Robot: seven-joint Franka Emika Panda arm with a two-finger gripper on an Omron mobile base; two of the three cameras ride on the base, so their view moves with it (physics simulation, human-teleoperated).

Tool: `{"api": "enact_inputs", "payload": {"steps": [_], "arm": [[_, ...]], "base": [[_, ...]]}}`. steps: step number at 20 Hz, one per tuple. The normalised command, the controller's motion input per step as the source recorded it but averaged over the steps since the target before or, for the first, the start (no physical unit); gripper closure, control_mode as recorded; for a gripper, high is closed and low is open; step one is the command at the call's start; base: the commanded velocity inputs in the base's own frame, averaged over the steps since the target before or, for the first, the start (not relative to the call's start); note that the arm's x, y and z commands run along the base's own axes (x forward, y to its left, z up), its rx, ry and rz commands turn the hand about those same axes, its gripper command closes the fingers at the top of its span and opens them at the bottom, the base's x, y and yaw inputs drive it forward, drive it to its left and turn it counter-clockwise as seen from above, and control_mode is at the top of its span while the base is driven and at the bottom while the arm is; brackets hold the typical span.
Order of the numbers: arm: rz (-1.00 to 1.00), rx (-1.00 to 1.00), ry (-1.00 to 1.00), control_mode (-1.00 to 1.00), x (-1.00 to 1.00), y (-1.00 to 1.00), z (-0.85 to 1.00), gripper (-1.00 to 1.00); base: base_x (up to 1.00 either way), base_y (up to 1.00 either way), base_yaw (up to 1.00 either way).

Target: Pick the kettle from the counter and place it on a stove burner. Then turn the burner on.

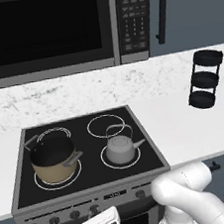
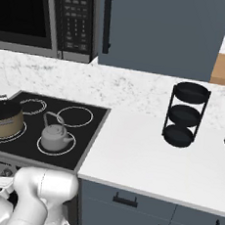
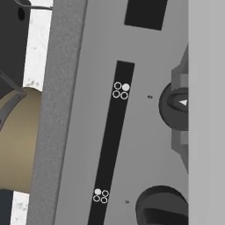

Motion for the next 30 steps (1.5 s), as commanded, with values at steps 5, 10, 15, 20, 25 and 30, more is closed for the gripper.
{"api": "enact_inputs", "payload": {"steps": [5,10,15,20,25,30], "arm": [[0.02,0.00,0.00,-1.00,0.00,0.00,0.00,1.00],[0.14,-0.05,-0.09,-1.00,0.00,0.00,0.00,1.00],[0.19,-0.14,-0.07,-1.00,0.00,0.14,-0.10,1.00],[0.22,-0.21,-0.01,-1.00,0.00,0.33,-0.24,1.00],[0.23,-0.24,0.00,-1.00,0.02,0.45,-0.34,1.00],[0.24,-0.25,0.02,-1.00,0.01,0.51,-0.33,1.00]], "base": [[0.00,0.00,0.00],[0.00,0.00,0.00],[0.00,0.00,0.00],[0.00,0.00,0.00],[0.00,0.00,0.00],[0.00,0.00,0.00]]}}
